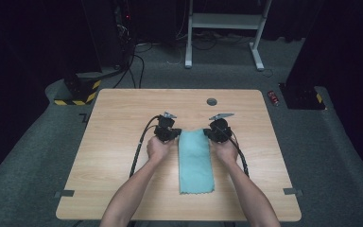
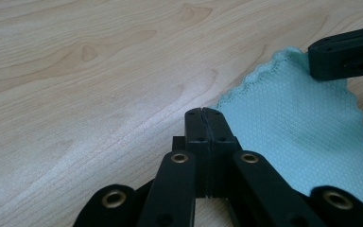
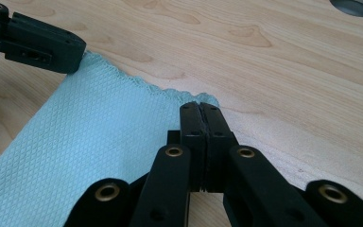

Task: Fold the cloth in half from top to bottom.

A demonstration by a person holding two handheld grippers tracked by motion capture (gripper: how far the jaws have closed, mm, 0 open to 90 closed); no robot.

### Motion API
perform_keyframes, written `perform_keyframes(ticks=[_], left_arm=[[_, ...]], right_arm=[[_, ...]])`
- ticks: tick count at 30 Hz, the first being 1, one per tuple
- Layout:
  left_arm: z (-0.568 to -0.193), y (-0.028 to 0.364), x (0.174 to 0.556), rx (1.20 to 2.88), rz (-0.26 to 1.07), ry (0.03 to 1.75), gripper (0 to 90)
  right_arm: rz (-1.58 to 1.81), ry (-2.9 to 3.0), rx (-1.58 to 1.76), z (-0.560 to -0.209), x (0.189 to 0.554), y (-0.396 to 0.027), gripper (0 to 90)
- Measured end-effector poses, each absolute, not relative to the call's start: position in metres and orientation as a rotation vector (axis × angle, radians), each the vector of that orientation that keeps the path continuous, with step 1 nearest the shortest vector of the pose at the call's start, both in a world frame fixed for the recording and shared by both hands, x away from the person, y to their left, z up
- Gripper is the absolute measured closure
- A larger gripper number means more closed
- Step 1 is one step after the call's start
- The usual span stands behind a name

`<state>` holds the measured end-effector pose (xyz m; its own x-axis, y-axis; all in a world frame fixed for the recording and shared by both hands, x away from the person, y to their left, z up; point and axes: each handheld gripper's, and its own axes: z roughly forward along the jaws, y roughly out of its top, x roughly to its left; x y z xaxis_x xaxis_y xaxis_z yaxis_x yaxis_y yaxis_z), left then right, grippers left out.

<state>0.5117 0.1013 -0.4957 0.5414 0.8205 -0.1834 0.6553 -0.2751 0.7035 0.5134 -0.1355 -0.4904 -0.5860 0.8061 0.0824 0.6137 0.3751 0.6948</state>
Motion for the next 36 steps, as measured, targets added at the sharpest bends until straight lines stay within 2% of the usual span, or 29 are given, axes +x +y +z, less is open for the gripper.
perform_keyframes(ticks=[36], left_arm=[[-0.460,0.097,0.520,1.947,0.259,1.159,89.9]], right_arm=[[1.072,2.298,1.248,-0.459,0.512,-0.153,89.8]])
